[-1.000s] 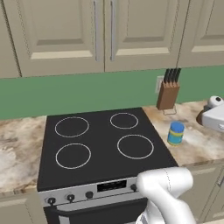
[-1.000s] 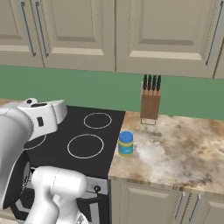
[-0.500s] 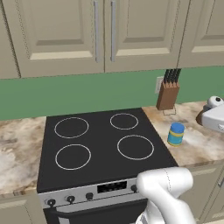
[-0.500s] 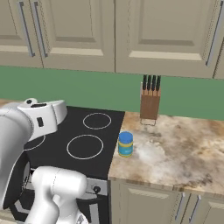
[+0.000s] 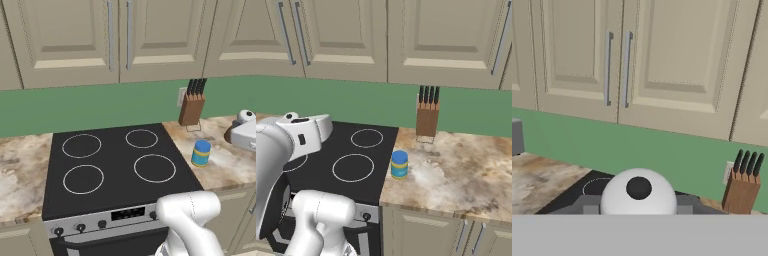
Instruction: Take 2 condiments from the cabinet and move them on the counter near the stove.Make sure the condiments are lined up with each other, next to each other.
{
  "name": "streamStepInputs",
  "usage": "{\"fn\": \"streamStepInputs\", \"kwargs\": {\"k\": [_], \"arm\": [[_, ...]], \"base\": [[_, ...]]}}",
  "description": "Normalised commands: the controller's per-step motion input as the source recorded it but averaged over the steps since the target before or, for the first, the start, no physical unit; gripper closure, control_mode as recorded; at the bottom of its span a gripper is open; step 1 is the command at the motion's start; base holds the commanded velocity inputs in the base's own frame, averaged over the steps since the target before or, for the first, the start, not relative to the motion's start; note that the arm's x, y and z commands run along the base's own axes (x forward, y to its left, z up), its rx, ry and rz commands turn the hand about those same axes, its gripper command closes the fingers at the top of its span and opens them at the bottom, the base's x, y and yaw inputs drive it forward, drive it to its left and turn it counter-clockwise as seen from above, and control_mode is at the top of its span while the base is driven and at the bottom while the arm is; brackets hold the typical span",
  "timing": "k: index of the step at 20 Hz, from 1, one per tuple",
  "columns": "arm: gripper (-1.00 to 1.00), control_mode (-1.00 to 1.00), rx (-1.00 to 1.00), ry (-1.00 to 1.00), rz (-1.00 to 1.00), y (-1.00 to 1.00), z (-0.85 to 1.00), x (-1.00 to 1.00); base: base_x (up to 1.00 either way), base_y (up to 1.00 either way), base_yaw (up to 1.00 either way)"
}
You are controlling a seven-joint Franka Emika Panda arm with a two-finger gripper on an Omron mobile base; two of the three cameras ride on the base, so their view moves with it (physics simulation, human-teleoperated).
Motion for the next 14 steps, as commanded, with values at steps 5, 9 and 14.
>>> {"fn": "streamStepInputs", "kwargs": {"k": [5,9,14], "arm": [[1.0,-1.0,0.01,0.0,0.0,-0.02,0.0,0.01],[1.0,-1.0,0.03,0.0,0.0,-0.15,-0.09,0.12],[1.0,-1.0,0.01,0.0,0.0,-0.2,-0.21,0.21]], "base": [[0.0,0.0,0.0],[0.0,0.0,0.0],[0.0,0.0,0.0]]}}
